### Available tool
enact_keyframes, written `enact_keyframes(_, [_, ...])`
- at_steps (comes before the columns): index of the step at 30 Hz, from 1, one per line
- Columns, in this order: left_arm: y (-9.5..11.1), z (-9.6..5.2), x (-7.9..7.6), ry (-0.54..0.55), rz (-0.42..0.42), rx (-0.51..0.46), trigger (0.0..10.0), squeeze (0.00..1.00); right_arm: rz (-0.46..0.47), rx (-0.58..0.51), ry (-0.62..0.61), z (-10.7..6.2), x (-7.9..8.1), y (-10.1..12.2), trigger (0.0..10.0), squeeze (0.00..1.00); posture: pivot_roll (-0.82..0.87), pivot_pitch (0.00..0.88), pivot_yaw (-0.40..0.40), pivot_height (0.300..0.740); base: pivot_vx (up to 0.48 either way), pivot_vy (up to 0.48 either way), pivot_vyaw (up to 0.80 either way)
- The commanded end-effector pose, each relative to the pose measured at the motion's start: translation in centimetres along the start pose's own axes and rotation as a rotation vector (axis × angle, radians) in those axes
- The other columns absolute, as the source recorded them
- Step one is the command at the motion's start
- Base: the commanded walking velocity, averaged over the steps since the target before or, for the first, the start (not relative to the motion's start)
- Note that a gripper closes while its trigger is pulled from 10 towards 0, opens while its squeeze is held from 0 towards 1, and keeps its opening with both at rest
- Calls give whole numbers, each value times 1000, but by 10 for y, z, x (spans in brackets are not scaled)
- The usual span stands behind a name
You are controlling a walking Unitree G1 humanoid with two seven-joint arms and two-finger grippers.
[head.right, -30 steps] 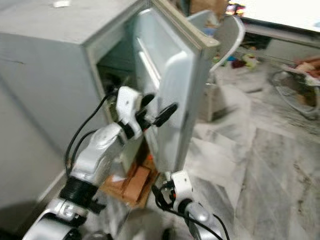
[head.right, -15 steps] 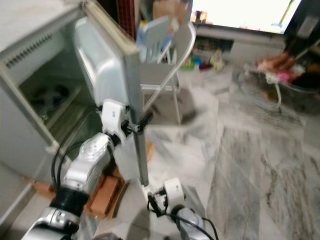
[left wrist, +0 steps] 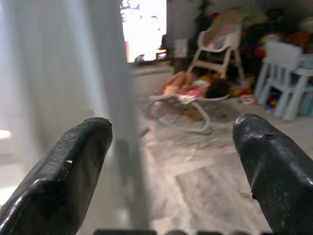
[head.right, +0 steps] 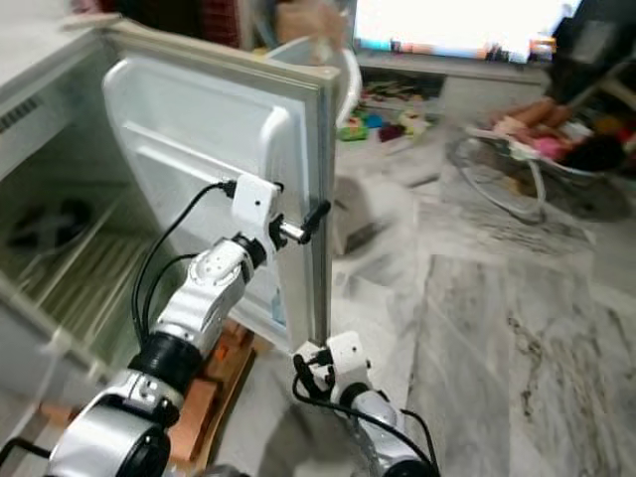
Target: Restocking fridge
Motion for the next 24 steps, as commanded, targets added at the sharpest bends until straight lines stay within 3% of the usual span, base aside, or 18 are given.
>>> enact_keyframes(1, [2,2,-13,-65,21,-7,10000,0,-4,-10,-14,0,-4,2,10000,0,9,0,14,740,480,0,0])
enact_keyframes(10, [-17,-15,-12,-98,38,20,10000,0,-18,-49,-63,-3,-24,12,10000,0,20,0,15,740,480,0,-89])
enact_keyframes(12, [-22,-30,0,-43,32,33,10000,0,-29,-97,-80,-3,-42,34,10000,0,42,0,12,740,480,0,-800])
enact_keyframes(15, [-26,-40,6,-11,52,44,10000,0,-50,-147,-87,-12,-55,46,10000,0,57,0,12,740,477,0,-800])
enact_keyframes(19, [-32,-54,13,25,87,60,10000,0,-75,-224,-111,-20,-59,66,10000,0,54,0,13,740,470,0,-800])
enact_keyframes(24, [-55,-89,34,165,69,126,10000,0,-75,-328,-191,-28,-48,94,10000,0,43,0,12,740,467,0,-800])
Point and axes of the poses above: a point about 5 cm out from each wrist's last joint towards the gripper, its own z axis pointing out of the wrist towards the gripper, its own y axis along the axis of the wrist's last joint, x = y × z, the point moved 2 cm from there along z, pointing out of the wrist towards the gripper, and after that the axes turned 1 degree about z, right-handed, at the moved point
